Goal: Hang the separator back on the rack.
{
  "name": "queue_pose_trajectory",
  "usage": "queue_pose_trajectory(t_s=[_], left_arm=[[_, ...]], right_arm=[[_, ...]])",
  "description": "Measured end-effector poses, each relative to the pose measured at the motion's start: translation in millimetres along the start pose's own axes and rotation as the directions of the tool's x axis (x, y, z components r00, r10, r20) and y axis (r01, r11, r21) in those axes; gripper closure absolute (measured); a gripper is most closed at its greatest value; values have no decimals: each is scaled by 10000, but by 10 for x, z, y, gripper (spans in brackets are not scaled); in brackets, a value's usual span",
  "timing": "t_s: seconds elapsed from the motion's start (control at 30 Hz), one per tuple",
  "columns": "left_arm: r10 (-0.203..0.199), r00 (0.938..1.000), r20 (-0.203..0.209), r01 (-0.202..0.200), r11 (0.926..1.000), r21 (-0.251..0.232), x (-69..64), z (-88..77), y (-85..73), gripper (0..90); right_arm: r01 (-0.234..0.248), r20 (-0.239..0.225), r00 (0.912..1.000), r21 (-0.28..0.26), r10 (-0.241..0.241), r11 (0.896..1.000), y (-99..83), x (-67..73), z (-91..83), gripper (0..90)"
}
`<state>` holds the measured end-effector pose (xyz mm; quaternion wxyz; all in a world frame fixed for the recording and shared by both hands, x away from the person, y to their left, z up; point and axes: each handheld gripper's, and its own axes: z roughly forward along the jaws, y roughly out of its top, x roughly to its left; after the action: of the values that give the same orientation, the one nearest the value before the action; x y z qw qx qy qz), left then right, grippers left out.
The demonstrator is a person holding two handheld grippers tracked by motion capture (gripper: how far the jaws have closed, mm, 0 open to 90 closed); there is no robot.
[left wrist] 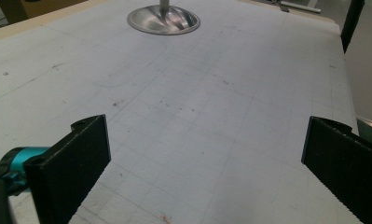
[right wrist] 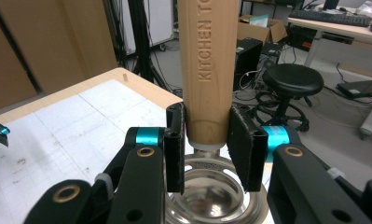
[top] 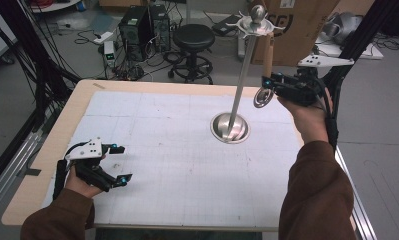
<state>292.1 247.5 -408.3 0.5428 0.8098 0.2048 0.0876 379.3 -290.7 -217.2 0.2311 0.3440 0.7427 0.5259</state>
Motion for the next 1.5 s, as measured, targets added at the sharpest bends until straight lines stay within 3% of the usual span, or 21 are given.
queue_pose_trajectory(t_s=[0.17, 0.37, 0.63, 0.97, 1.2, 1.5], left_arm=[[-4, 10000, 2, 4, 10000, 33, -1, 8, -1, 17], [-8, 10000, 14, 8, 10000, 35, 2, 5, -1, 16], [-3, 10000, 27, 3, 10000, 39, -3, 7, -1, 17], [-18, 10000, 35, 18, 10000, 49, -14, 24, 0, 16], [36, 10000, 65, -36, 10000, 63, -17, 21, 2, 17], [26, 10000, 79, -26, 10000, 21, -16, 15, 4, 16]], right_arm=[[42, 74, 10000, 81, -42, 10000, 12, 6, 28, 674], [84, 104, 9999, 225, -87, 9997, 19, 11, 6, 555], [129, 534, 9985, 443, -153, 9989, 0, 18, -83, 443], [506, 453, 9976, 442, -526, 9977, -39, 88, -244, 404], [506, 491, 9973, 636, -537, 9967, -89, 111, -308, 364], [663, 34, 9978, 609, -667, 9959, -83, 238, -364, 330]])
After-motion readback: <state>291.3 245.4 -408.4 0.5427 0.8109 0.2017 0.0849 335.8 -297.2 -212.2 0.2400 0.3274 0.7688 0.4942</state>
